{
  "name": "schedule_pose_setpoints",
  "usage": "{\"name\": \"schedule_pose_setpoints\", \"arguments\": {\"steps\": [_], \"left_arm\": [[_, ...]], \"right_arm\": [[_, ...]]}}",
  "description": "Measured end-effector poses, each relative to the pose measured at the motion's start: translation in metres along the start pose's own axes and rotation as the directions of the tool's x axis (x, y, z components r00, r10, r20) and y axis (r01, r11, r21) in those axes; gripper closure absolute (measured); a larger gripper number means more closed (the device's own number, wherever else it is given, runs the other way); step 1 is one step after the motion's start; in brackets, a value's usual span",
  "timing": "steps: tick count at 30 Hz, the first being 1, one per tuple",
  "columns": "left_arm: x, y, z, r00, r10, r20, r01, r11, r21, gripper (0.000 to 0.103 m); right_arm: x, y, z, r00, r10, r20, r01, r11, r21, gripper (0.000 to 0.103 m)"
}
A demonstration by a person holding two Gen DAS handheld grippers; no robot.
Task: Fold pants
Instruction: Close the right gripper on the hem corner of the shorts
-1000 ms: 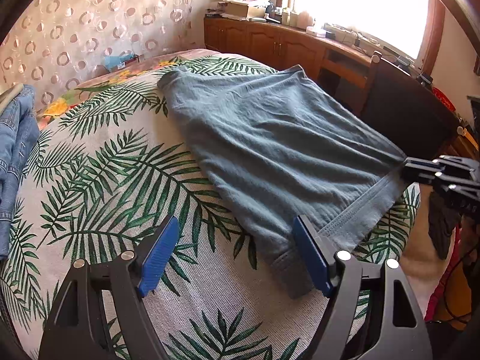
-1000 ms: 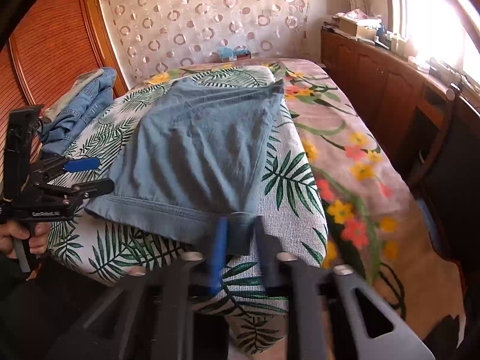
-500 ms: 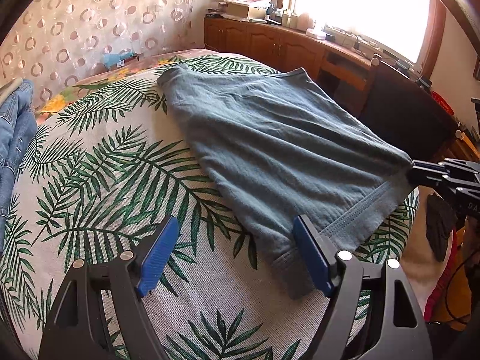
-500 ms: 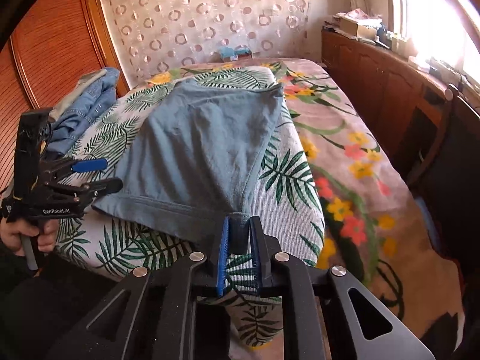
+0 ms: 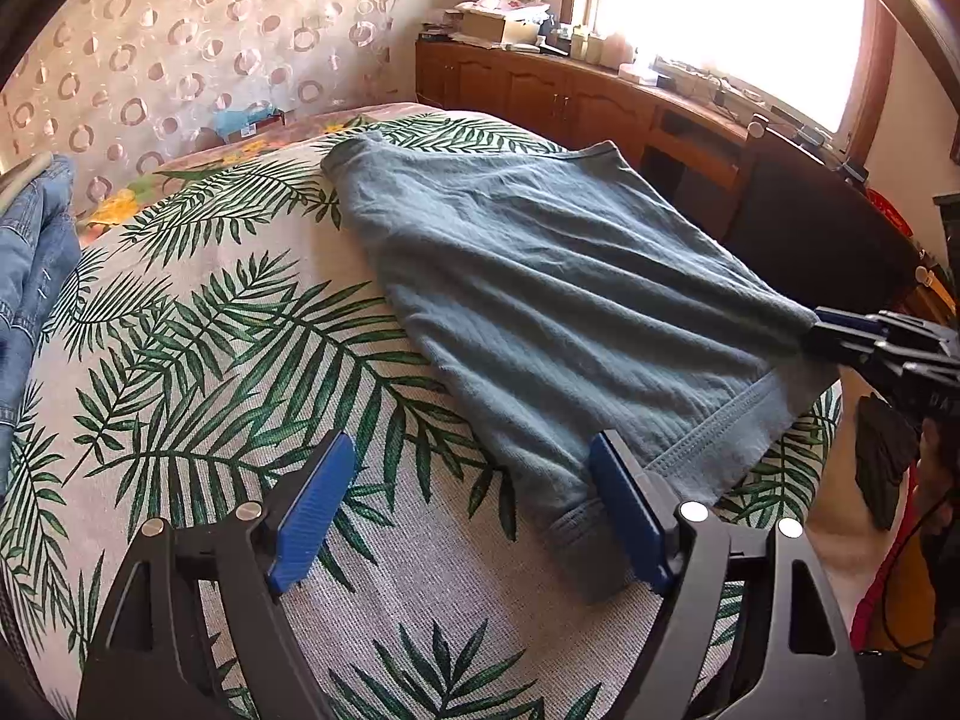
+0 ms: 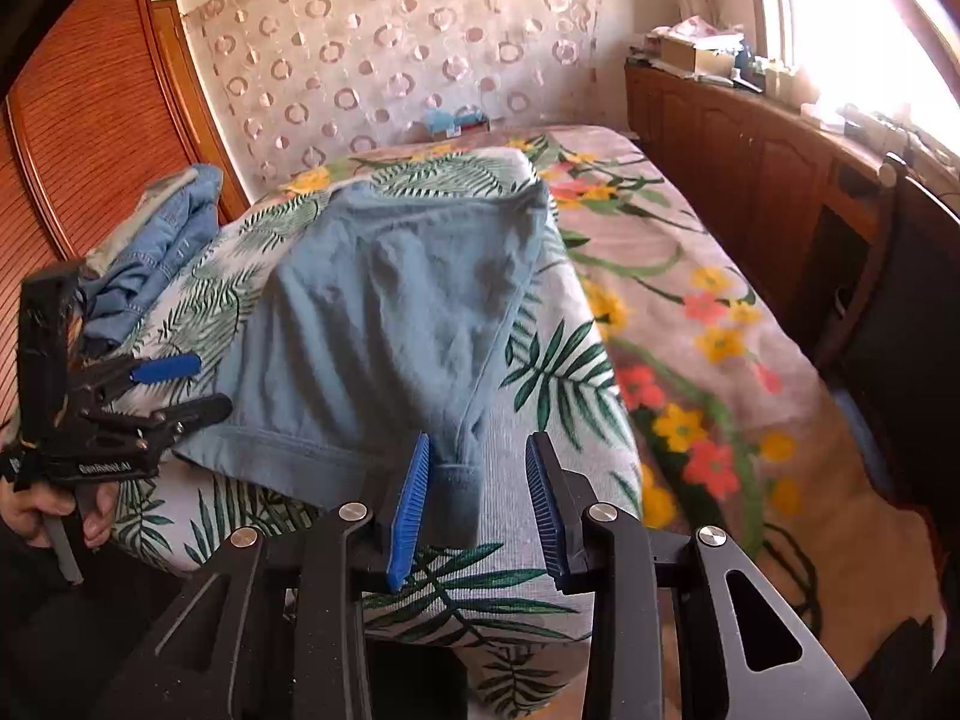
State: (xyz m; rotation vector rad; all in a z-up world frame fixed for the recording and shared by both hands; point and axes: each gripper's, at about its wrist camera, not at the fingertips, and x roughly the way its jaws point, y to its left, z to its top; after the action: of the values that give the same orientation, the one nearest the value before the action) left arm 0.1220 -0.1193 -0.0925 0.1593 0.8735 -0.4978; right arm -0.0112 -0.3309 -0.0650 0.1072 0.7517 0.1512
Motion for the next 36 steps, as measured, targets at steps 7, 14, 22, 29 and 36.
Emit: {"name": "schedule_pose_setpoints", "arguments": {"steps": [7,14,22,29,36], "left_arm": [[-0.017,0.003,-0.001,1.0,-0.027,0.009,0.027,1.0,-0.002,0.021],[-0.018,-0.001,-0.009,0.994,-0.111,-0.007,0.111,0.994,-0.007,0.039],[-0.016,-0.013,-0.013,0.99,-0.135,-0.027,0.136,0.99,0.026,0.047],[-0.018,-0.021,-0.017,0.987,-0.155,-0.032,0.157,0.986,0.064,0.065],[-0.021,-0.025,-0.014,0.986,-0.163,-0.04,0.166,0.981,0.101,0.086]], "right_arm": [[0.005,-0.001,-0.003,1.0,0.015,-0.009,-0.015,1.0,0.003,0.068],[0.008,-0.006,-0.005,1.0,0.024,-0.007,-0.024,1.0,0.015,0.067],[0.01,-0.005,-0.007,0.999,0.04,-0.009,-0.04,0.999,0.003,0.067],[0.012,0.006,-0.009,0.999,0.033,-0.005,-0.034,0.998,-0.044,0.067],[0.01,0.004,-0.004,0.998,0.061,-0.014,-0.062,0.997,-0.056,0.091]]}}
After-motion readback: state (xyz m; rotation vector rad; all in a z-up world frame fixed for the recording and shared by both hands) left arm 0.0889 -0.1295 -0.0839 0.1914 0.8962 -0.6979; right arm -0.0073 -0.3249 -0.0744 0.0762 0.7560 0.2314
